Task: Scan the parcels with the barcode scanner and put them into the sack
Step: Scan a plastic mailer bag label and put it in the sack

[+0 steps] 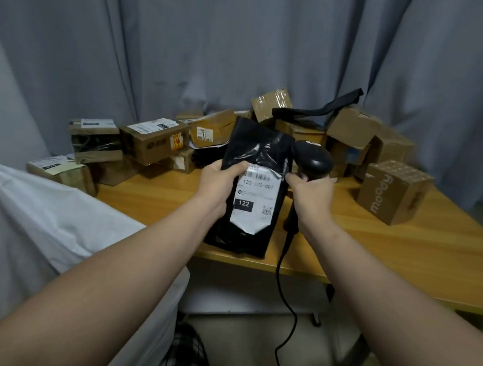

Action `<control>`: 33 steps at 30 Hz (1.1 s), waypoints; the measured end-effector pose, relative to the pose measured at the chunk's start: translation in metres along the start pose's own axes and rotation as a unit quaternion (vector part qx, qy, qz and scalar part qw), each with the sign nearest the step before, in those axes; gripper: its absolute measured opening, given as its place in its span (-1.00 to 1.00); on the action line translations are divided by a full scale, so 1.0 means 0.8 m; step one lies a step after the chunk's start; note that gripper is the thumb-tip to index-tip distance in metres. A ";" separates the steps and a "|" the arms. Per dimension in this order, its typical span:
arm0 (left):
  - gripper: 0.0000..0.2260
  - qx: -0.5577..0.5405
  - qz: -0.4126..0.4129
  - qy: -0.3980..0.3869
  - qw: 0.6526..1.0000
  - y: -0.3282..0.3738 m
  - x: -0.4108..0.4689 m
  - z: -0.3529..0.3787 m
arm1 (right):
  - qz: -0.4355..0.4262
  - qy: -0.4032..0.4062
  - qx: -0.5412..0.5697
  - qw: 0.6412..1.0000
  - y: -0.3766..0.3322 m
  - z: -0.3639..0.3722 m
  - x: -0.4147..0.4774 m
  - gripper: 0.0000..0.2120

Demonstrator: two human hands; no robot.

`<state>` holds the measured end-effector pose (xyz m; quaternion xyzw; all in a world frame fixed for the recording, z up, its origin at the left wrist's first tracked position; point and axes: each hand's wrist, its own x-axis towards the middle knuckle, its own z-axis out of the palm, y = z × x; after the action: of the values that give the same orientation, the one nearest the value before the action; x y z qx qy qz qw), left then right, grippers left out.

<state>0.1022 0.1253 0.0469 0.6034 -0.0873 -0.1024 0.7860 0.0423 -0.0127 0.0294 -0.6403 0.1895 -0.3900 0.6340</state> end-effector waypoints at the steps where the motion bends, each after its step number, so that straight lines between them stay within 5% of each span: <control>1: -0.98 -0.002 -0.002 0.011 1.000 -0.005 0.006 -0.007 | 0.005 0.001 -0.002 1.000 0.000 -0.001 -0.003 -0.89; 6: -0.86 0.062 -0.003 0.008 0.998 -0.035 0.020 -0.052 | -0.020 -0.108 -0.030 0.993 0.019 -0.020 -0.033 -0.85; 10: -0.79 0.107 0.060 0.030 0.992 -0.056 0.020 -0.082 | -0.040 -0.153 -0.074 0.985 0.046 -0.017 -0.055 -0.49; 20: -0.78 0.059 0.083 0.063 0.993 -0.072 0.008 -0.098 | -0.064 -0.180 -0.101 0.976 0.078 0.006 -0.104 -0.45; 29: -0.79 0.044 0.080 0.052 0.994 -0.067 -0.001 -0.093 | -0.081 -0.172 -0.079 0.979 0.093 -0.003 -0.111 -0.78; 33: -0.82 0.035 0.081 0.051 0.995 -0.065 -0.004 -0.089 | -0.091 -0.173 -0.067 0.978 0.099 -0.009 -0.111 -0.70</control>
<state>0.1147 0.1795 -0.0217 0.6257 -0.0991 -0.0046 0.7737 0.0013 0.0381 -0.0702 -0.7537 0.0438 -0.3154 0.5749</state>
